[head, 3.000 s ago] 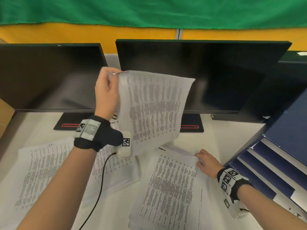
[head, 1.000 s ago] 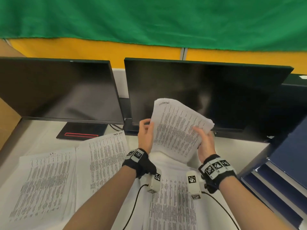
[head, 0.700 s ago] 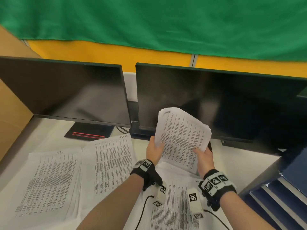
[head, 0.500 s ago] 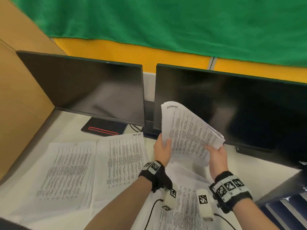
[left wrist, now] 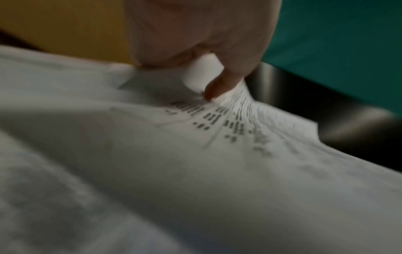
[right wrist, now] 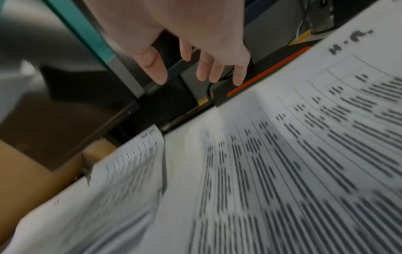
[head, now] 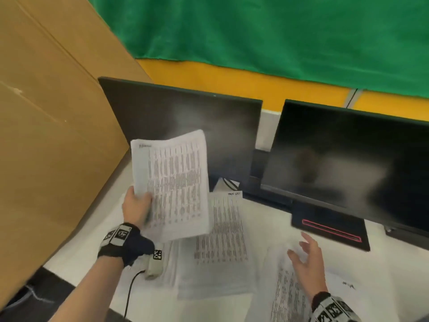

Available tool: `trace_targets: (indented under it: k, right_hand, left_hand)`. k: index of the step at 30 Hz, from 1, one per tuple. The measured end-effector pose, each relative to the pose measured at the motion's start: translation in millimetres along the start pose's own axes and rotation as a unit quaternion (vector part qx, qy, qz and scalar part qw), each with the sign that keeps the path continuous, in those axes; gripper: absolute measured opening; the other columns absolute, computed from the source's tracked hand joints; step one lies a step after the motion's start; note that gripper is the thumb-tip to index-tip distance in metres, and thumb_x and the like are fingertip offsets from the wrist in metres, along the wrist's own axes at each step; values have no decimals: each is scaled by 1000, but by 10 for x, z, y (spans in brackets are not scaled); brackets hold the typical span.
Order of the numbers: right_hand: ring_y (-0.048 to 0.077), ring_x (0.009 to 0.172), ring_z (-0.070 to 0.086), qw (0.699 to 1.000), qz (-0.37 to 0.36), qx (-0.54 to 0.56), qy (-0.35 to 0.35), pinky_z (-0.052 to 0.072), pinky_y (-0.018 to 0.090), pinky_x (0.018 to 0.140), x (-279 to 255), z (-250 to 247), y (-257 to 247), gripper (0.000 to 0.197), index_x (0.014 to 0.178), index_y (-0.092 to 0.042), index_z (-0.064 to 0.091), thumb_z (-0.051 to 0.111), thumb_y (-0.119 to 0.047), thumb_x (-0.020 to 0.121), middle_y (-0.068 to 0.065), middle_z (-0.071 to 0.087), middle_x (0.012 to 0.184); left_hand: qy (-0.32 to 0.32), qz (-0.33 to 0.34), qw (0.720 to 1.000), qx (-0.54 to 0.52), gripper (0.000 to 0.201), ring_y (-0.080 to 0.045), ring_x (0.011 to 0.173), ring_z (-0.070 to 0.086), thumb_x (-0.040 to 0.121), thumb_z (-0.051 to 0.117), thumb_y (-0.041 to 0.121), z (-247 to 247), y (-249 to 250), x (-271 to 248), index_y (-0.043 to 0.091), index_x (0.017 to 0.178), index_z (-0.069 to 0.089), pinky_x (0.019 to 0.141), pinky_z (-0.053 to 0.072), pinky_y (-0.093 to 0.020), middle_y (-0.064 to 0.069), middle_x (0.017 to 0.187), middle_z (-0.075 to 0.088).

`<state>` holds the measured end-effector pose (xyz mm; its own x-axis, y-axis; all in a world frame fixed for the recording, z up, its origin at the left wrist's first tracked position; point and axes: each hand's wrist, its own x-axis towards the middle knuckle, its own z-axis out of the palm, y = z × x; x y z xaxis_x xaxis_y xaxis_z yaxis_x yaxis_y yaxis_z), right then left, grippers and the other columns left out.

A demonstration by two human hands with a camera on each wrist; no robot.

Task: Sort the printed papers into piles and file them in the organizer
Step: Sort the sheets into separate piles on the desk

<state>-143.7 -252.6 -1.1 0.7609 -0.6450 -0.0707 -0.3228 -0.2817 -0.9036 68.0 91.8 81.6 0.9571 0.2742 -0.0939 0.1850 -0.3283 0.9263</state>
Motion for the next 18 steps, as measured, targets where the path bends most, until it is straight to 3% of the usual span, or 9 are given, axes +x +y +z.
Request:
trace_targets:
  k: [4, 7, 8, 12, 14, 16, 18]
  right_hand:
    - [24, 115, 46, 998, 13, -58, -13, 36, 46, 103, -105, 151, 125, 63, 102, -60, 35, 65, -9, 81, 0, 46, 110]
    - [25, 111, 46, 996, 7, -88, -8, 36, 46, 99, -162, 197, 151, 66, 102, -62, 33, 66, -9, 80, 3, 48, 109]
    - [24, 110, 46, 995, 3, -96, -3, 36, 46, 98, -185, 202, 149, 69, 102, -65, 31, 66, -9, 80, 2, 48, 109]
    - [21, 108, 44, 992, 4, -124, 16, 36, 50, 98, -274, 164, 199, 75, 100, -72, 26, 66, -12, 80, -1, 47, 110]
    - [20, 108, 44, 991, 15, -132, 26, 38, 50, 97, -327, 123, 217, 69, 102, -68, 28, 65, -13, 81, -3, 45, 111]
    - [21, 108, 44, 990, 29, -137, 30, 38, 46, 95, -375, 73, 240, 66, 103, -64, 31, 65, -11, 80, -2, 46, 111]
    - [26, 110, 46, 989, 35, -137, 37, 36, 46, 96, -423, 23, 282, 62, 108, -55, 40, 68, -10, 77, 2, 49, 110]
  left_hand:
    - [7, -99, 982, 162, 38, -38, 100, 59, 87, 51, 11, -510, -486, 540, 2, 124, 49, 90, 49, -46, -21, 114, 62]
    - [-20, -124, 961, 245, 35, -32, 82, 56, 89, 46, 5, -626, -552, 824, 0, 123, 48, 69, 46, -38, -16, 96, 58]
    - [-32, -124, 955, 269, 34, -31, 81, 55, 90, 45, 3, -618, -543, 916, -2, 124, 47, 67, 43, -37, -17, 96, 57]
    - [-70, -99, 939, 323, 35, -38, 96, 58, 90, 42, 1, -484, -463, 1338, -5, 125, 46, 81, 46, -43, -26, 111, 60]
    - [-92, -85, 932, 339, 34, -40, 102, 57, 89, 44, -1, -417, -374, 1517, -5, 122, 47, 85, 46, -45, -25, 109, 59]
    - [-119, -81, 920, 366, 30, -37, 97, 56, 88, 47, -1, -371, -315, 1655, -7, 117, 50, 81, 44, -42, -23, 104, 57]
    - [-128, -74, 907, 394, 30, -38, 97, 55, 91, 49, 2, -328, -316, 1759, -11, 117, 53, 85, 43, -42, -26, 112, 59]
